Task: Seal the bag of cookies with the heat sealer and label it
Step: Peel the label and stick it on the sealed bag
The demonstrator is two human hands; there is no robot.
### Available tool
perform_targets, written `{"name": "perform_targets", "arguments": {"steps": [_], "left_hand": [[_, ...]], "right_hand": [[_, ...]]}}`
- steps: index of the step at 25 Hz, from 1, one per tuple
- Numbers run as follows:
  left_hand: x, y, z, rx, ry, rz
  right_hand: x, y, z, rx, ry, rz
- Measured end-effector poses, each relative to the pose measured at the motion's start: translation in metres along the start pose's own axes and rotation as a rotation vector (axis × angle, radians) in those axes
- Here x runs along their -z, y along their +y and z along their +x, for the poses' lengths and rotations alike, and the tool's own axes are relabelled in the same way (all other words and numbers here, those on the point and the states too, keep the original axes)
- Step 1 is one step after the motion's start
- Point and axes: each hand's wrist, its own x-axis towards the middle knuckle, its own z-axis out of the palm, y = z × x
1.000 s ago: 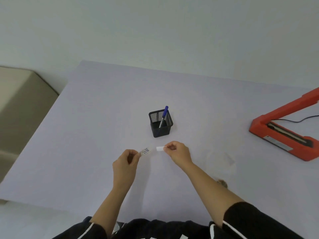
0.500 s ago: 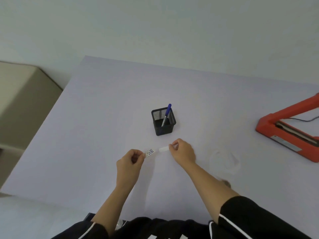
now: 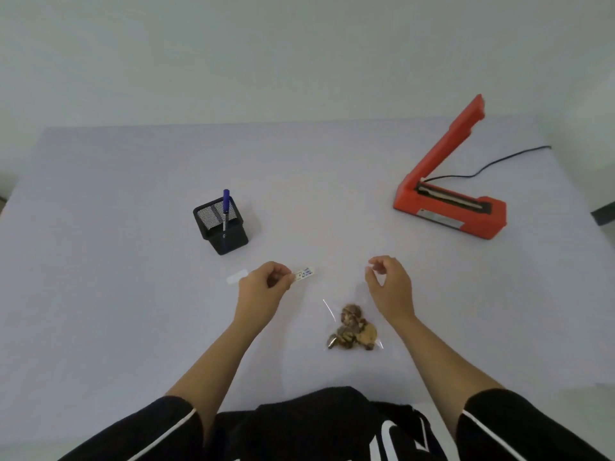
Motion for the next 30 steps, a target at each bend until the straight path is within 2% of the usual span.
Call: {"name": "perform_targets", "arguments": {"steps": [5,7,12,17,30], "left_hand": [[-0.050,0.019,0.025,0.042,-0.141,0.016],[-0.065,0.023,0.035,0.058,-0.212,0.021],[-0.098,0.006,0.054,0.079,-0.318,0.133],[-0.104,-0.009,0.060,0.111,-0.274,0.110],[-0.115,-0.004,0.063,0.062,-0.244,0.257]], "right_hand": [[0.008,0.034,0.008,0.040,-0.357,-0.031],[0.003,0.042,0.012,0.117,-0.416,-0.055],[-0.010,0.065,0.018,0.230,-0.366,-0.084],[-0.018,0.075,0.013,0.344,-0.222,-0.140],[-0.020,0.079,0.014,0.449,-0.198,-0.175]]}}
